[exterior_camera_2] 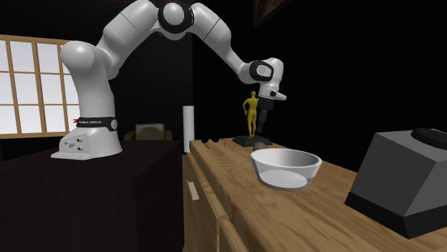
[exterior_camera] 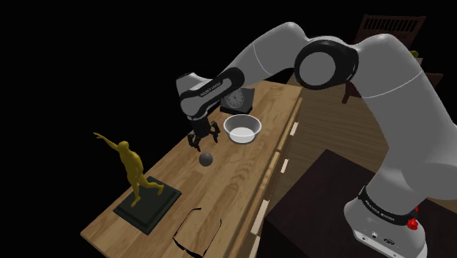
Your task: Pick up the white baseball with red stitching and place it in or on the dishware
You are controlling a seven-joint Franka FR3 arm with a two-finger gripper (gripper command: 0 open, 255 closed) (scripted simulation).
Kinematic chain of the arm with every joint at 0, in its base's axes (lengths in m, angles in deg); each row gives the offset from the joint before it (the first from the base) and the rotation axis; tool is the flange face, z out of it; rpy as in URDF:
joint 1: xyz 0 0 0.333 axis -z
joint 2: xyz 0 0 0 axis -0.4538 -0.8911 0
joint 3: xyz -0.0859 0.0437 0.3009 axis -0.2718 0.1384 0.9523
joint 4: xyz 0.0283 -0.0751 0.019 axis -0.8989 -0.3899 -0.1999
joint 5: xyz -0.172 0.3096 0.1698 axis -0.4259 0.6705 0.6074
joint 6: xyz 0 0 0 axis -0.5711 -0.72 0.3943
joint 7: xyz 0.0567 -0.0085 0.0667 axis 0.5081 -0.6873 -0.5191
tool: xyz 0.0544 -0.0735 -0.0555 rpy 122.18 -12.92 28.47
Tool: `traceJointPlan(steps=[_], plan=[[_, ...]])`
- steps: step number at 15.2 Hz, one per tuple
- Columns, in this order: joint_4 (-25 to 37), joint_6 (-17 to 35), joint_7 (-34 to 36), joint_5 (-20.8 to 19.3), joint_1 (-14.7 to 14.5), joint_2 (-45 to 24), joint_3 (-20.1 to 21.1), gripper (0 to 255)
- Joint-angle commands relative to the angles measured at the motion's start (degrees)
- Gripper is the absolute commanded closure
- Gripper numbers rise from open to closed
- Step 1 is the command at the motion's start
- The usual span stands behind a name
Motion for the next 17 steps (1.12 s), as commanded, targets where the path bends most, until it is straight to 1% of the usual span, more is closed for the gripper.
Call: traceJointPlan(steps=[1, 3, 4, 11, 17], plan=[[7.85, -2.23, 0.59, -0.3, -1.05, -6.12, -0.28, 0], [16.77, -5.11, 0.85, -0.49, -2.0, -12.66, -0.59, 0], [17.02, -5.19, 0.85, -0.49, -2.03, -12.83, -0.61, 0], [14.07, -0.54, 1.01, -0.69, -1.97, -14.55, -0.77, 0], [14.07, -0.54, 1.01, -0.69, -1.97, -14.55, -0.77, 0]])
